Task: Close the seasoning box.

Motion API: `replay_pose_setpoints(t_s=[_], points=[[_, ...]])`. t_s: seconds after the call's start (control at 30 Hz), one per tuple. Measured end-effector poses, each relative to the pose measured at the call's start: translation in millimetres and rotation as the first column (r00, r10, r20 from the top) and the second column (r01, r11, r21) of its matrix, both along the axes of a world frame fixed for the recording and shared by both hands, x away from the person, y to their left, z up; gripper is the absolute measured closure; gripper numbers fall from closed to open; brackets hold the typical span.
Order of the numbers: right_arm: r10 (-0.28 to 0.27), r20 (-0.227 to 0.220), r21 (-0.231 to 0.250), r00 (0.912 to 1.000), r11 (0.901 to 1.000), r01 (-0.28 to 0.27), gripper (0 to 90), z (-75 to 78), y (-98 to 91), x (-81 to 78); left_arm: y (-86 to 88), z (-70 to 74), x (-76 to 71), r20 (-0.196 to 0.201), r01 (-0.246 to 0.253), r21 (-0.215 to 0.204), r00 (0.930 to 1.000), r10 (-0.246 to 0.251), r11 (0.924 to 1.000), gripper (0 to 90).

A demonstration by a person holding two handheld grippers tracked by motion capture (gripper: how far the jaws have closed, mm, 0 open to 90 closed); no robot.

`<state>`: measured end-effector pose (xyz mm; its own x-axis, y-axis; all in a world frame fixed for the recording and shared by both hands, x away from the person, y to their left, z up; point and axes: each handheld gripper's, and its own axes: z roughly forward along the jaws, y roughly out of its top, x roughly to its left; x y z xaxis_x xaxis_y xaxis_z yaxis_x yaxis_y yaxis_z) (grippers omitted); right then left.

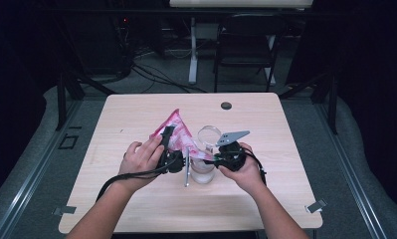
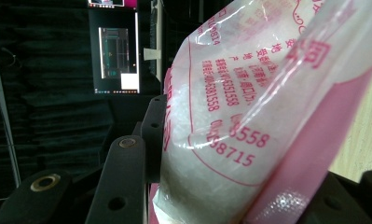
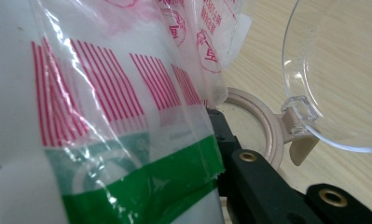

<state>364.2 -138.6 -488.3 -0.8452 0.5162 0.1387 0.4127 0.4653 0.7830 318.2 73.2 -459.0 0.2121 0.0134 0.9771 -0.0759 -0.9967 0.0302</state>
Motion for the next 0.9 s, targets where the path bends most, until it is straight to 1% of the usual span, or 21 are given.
replay_pose_setpoints(t_s=[0.23, 0.7, 0.77, 0.9], points=[[-0.001, 0.0, -0.001, 1.0, 1.0, 0.001, 90.0, -0.2, -0.1, 0.1, 0.0, -0.2, -0.2, -0.003, 0.0, -0.005, 1.0, 0.0, 1.0, 62.5], [-0.001, -0.002, -0.003, 1.0, 1.0, 0.001, 90.0, -0.7, -0.3, 0.4, -1.0, -0.1, -0.5, 0.006, 0.009, 0.004, 0.9999, -0.009, 1.0, 62.5], [-0.001, -0.001, -0.006, 1.0, 1.0, 0.001, 90.0, -0.5, -0.8, 0.5, -1.5, 0.8, -1.2, 0.003, 0.002, 0.007, 1.0, -0.002, 1.0, 62.5], [0.0, -0.002, -0.002, 1.0, 1.0, 0.0, 90.0, -0.7, -0.9, 0.7, -1.7, 1.0, -1.2, 0.002, 0.003, 0.007, 1.0, -0.003, 1.0, 62.6]])
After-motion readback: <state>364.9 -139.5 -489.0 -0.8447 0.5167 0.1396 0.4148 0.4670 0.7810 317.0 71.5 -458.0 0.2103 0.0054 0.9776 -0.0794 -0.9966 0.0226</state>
